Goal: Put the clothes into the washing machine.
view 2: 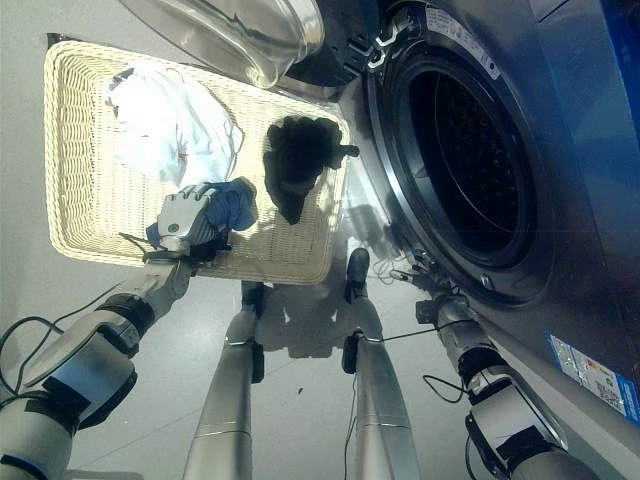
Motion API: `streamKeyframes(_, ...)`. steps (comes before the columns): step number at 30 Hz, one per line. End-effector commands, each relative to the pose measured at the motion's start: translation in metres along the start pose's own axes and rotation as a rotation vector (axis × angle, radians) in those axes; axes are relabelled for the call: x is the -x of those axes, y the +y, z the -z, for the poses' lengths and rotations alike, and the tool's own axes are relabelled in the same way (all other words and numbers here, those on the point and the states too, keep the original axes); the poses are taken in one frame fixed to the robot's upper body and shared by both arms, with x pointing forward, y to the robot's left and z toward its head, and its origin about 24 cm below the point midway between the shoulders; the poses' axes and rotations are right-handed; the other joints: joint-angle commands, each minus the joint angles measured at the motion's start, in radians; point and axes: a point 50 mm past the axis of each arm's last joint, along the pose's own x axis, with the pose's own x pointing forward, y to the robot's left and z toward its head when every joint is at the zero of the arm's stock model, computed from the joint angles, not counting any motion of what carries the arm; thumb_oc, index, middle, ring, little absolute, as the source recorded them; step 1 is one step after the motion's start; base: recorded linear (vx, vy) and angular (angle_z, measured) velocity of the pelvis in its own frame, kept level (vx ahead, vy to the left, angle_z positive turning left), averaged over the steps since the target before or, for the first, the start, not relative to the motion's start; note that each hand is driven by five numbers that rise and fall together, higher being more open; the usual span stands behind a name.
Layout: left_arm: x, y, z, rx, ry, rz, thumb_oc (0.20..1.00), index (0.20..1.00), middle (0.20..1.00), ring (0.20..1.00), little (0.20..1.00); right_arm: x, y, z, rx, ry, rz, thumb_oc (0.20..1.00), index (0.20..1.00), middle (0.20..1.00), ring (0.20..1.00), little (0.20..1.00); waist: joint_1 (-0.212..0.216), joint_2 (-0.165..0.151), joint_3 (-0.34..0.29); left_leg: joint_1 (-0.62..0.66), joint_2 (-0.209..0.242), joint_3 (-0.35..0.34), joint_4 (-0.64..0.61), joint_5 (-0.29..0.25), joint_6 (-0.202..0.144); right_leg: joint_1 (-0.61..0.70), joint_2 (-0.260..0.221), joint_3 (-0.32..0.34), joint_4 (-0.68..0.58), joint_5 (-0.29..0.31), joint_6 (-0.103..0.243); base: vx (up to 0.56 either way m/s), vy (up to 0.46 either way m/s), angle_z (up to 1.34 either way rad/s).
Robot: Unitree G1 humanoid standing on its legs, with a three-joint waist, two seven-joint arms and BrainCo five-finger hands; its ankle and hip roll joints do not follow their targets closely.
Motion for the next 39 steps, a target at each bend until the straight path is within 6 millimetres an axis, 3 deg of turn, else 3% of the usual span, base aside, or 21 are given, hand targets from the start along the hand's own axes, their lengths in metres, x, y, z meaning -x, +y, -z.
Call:
streamKeyframes(1, 0.028, -0.035, 0.007, 0.093, 0.142, 0.184, 0.2, 0.2, 0.2, 0.2, 0.2, 0.002, -0.001, -0.014, -0.047, -0.092, -0.02, 1.0, 1.0, 1.0, 1.0, 1.0, 0.0, 0.041, 0.021, 0.009, -0.107, -0.019, -0.061, 0.057, 0.064, 0.015, 0.094, -0.028, 0.079, -0.047, 0.083, 0.0, 0.0, 0.0)
streamKeyframes(8, 0.017, -0.008, -0.001, 0.529, 0.235, -0.127, 0.2, 0.2, 0.2, 0.2, 0.2, 0.008, 0.019, -0.033, -0.215, -0.222, -0.114, 1.0, 1.0, 1.0, 1.0, 1.0, 0.005, 0.047, 0.021, 0.015, -0.109, -0.024, -0.061, 0.058, 0.059, 0.013, 0.087, -0.031, 0.098, -0.059, 0.082, 0.0, 0.0, 0.0)
streamKeyframes(12, 0.018, 0.018, -0.028, 0.702, 0.099, -0.359, 0.2, 0.2, 0.2, 0.2, 0.2, 0.026, 0.041, -0.052, -0.352, -0.326, -0.212, 1.0, 1.0, 1.0, 1.0, 1.0, 0.013, 0.049, 0.021, 0.02, -0.118, -0.03, -0.061, 0.055, 0.06, 0.013, 0.078, -0.043, 0.106, -0.064, 0.083, 0.0, 0.0, 0.0)
streamKeyframes(17, 0.034, 0.038, -0.059, 0.765, -0.097, -0.526, 0.2, 0.2, 0.2, 0.2, 0.2, 0.046, 0.055, -0.063, -0.433, -0.401, -0.316, 1.0, 1.0, 1.0, 1.0, 1.0, 0.027, 0.047, 0.021, 0.029, -0.124, -0.042, -0.061, 0.046, 0.068, 0.021, 0.069, -0.054, 0.115, -0.071, 0.088, 0.0, -0.019, 0.02)
streamKeyframes(23, 0.036, 0.044, -0.063, 0.765, -0.141, -0.56, 0.2, 0.2, 0.2, 0.2, 0.2, 0.049, 0.058, -0.066, -0.438, -0.414, -0.338, 1.0, 1.0, 1.0, 1.0, 1.0, 0.029, 0.047, 0.021, 0.03, -0.123, -0.043, -0.062, 0.046, 0.069, 0.021, 0.068, -0.056, 0.118, -0.072, 0.089, 0.0, 0.0, 0.0)
streamKeyframes(24, 0.039, 0.068, -0.079, 0.762, -0.304, -0.647, 0.2, 0.2, 0.2, 0.2, 0.2, 0.06, 0.072, -0.075, -0.459, -0.447, -0.42, 1.0, 1.0, 1.0, 1.0, 1.0, 0.035, 0.044, 0.021, 0.038, -0.124, -0.046, -0.06, 0.042, 0.075, 0.027, 0.062, -0.063, 0.128, -0.079, 0.091, 0.05, -0.049, 0.01)
streamKeyframes(26, 0.041, 0.087, -0.094, 0.771, -0.446, -0.664, 0.2, 0.2, 0.2, 0.2, 0.2, 0.069, 0.085, -0.086, -0.487, -0.472, -0.514, 1.0, 1.0, 1.0, 1.0, 1.0, 0.039, 0.045, 0.021, 0.041, -0.13, -0.051, -0.054, 0.039, 0.079, 0.03, 0.061, -0.067, 0.14, -0.084, 0.093, 0.05, -0.05, 0.09)
streamKeyframes(32, 0.046, 0.104, -0.118, 0.775, -0.664, -0.592, 0.2, 0.2, 0.2, 0.2, 0.2, 0.078, 0.102, -0.101, -0.498, -0.483, -0.651, 1.0, 1.0, 1.0, 1.0, 1.0, 0.042, 0.049, 0.021, 0.047, -0.136, -0.049, -0.051, 0.039, 0.081, 0.036, 0.06, -0.07, 0.139, -0.081, 0.095, 0.01, -0.006, 0.02)
streamKeyframes(39, 0.047, 0.117, -0.132, 0.824, -0.758, -0.553, 0.2, 0.2, 0.2, 0.2, 0.2, 0.082, 0.114, -0.112, -0.477, -0.497, -0.722, 1.0, 1.0, 1.0, 1.0, 1.0, 0.045, 0.06, 0.021, 0.05, -0.14, -0.045, -0.048, 0.041, 0.081, 0.035, 0.058, -0.068, 0.145, -0.083, 0.097, 0.0, 0.0, 0.0)
